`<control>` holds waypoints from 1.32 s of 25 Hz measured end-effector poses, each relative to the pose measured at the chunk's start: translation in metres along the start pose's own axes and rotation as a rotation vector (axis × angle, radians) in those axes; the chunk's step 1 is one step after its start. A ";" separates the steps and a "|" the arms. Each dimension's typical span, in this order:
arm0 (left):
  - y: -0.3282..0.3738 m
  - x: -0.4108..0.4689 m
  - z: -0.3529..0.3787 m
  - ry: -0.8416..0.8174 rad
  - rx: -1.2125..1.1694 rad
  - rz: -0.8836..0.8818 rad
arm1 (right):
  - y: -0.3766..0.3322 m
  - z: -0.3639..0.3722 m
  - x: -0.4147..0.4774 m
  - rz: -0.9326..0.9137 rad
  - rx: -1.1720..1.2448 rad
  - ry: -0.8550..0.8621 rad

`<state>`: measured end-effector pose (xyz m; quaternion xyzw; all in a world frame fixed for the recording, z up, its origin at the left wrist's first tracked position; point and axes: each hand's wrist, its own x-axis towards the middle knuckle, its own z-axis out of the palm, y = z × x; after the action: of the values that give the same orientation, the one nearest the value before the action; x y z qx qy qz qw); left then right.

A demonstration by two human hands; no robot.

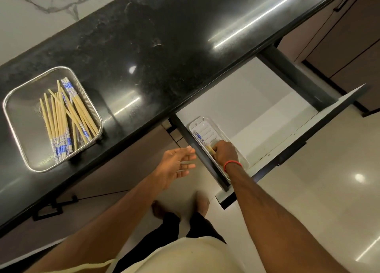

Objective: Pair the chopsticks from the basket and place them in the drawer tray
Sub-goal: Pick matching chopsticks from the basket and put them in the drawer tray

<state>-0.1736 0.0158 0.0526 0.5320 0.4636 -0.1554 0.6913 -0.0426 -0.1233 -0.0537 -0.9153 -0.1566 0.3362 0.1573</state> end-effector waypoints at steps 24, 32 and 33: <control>-0.005 0.007 -0.009 0.000 0.022 -0.018 | 0.001 0.008 -0.002 -0.096 -0.210 0.131; -0.004 0.003 -0.022 0.030 0.001 0.000 | 0.005 0.001 -0.005 -0.070 -0.311 0.040; -0.003 0.002 -0.024 0.032 -0.007 0.007 | 0.007 0.000 -0.006 -0.066 -0.309 0.014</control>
<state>-0.1866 0.0366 0.0490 0.5337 0.4735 -0.1430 0.6860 -0.0455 -0.1323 -0.0528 -0.9252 -0.2354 0.2964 0.0269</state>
